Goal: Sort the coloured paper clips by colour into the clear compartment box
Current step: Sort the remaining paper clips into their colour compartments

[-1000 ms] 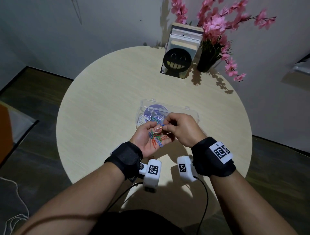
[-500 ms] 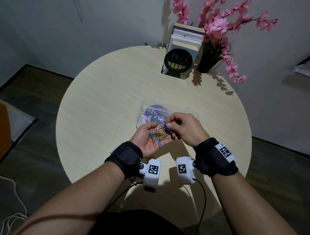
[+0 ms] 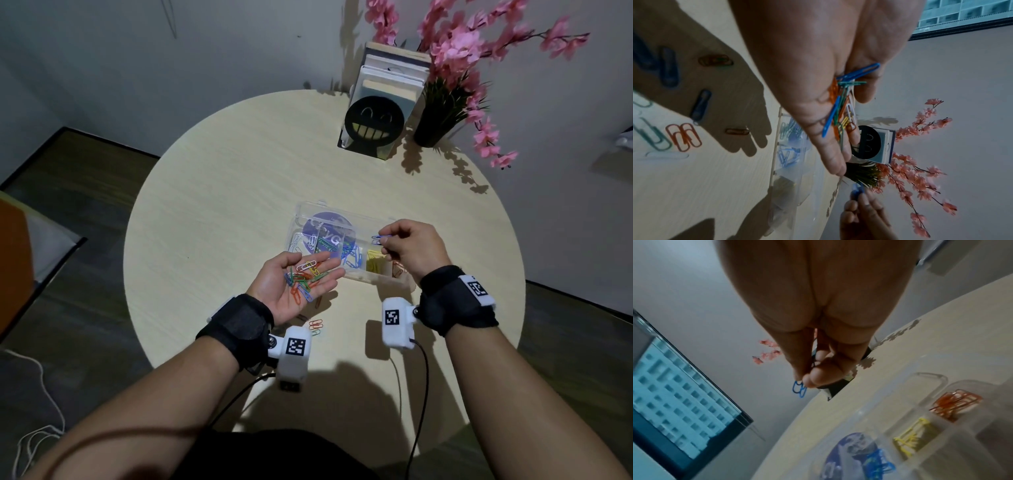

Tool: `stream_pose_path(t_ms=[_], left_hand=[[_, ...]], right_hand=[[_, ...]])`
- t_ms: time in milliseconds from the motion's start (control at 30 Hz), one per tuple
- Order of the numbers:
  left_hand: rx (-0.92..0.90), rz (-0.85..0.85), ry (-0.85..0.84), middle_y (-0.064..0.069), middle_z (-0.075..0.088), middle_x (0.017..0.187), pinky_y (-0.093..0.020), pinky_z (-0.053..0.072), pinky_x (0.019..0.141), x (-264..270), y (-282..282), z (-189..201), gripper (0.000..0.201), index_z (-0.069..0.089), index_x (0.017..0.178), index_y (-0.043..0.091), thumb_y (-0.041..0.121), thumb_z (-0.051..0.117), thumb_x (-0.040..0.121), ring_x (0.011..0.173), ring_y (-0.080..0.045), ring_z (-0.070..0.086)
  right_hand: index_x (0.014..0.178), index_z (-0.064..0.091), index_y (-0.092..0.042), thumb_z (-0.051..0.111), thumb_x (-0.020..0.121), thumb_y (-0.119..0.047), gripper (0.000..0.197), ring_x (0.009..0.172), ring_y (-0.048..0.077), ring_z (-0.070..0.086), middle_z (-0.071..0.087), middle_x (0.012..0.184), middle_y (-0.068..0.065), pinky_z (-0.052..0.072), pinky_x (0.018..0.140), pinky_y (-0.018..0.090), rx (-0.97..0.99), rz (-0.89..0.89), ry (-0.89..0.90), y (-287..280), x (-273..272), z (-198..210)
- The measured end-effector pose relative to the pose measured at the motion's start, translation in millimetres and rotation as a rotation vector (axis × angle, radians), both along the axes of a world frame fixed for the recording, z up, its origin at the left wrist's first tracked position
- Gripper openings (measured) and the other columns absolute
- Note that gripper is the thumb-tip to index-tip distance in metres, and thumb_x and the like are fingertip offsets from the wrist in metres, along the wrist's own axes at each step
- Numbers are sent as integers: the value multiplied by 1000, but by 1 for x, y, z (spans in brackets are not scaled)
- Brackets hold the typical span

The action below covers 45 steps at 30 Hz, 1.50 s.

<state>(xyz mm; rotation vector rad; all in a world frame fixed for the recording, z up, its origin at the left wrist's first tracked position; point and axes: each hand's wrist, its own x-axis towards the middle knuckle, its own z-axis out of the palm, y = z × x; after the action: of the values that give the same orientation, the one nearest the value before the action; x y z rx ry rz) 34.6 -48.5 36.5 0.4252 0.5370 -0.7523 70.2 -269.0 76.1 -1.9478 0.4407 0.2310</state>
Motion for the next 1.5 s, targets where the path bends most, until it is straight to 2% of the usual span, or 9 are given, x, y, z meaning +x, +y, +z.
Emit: stream_pose_path(t_ms=[133,267,533,733,867,1033,1167,1300,1500], left_hand=[[-4,14,9,-27,59,126,-52,48,91,3,2,0,46,67,106,-10,21,37,91,103,-43,64],[-6,22,19,-27,60,124,-52,48,90,5,0,1,46,66,106,-10,22,34,93,103,-43,64],[-11,41,23,-27,60,123,-52,47,91,9,-1,5,46,60,115,-8,22,33,94,103,-44,64],[29,23,31,-28,59,124,-53,48,91,7,-11,7,48,64,112,-10,23,33,95,105,-44,63],[85,-2,11,-26,67,109,-52,50,87,4,-15,10,50,72,97,-6,24,32,95,92,-40,69],[101,-20,-8,-23,69,104,-43,56,78,1,-16,13,51,71,101,-5,26,32,94,84,-33,70],[69,-11,-23,-26,69,98,-46,56,77,-3,-19,18,47,70,100,-9,23,38,86,83,-36,69],[43,9,-14,-27,67,99,-49,57,76,-6,-21,18,47,66,106,-12,21,40,84,83,-36,69],[2,8,-46,-23,69,83,-46,58,73,-5,-22,15,55,72,82,-10,22,30,95,75,-32,70]], right_hand=[[68,62,-11,62,79,7,21,46,17,51,56,57,6,40,39,16,-176,39,63,6,10,-22],[59,61,-17,62,73,7,29,48,21,54,60,56,7,53,61,34,-242,64,124,19,20,-44],[81,66,-15,58,83,2,19,67,21,61,66,82,5,50,66,26,-277,35,40,14,16,-27],[84,71,-19,67,81,-10,10,66,6,56,64,75,-8,43,66,17,-282,336,-128,35,-14,17],[83,69,-23,66,80,-14,10,74,12,58,65,83,-4,43,70,25,-393,483,-138,43,-23,25],[92,71,-17,71,78,-18,14,85,12,45,52,94,0,26,63,21,-556,645,-127,48,-33,32],[98,69,-17,66,81,-20,17,102,22,46,49,98,3,35,76,29,-689,770,-122,54,-37,29],[96,67,-16,59,86,-21,13,99,26,49,47,94,4,44,78,34,-735,831,-136,55,-42,27],[81,55,-16,52,87,-17,6,76,20,51,56,79,-1,43,67,34,-578,702,-213,51,-47,40]])
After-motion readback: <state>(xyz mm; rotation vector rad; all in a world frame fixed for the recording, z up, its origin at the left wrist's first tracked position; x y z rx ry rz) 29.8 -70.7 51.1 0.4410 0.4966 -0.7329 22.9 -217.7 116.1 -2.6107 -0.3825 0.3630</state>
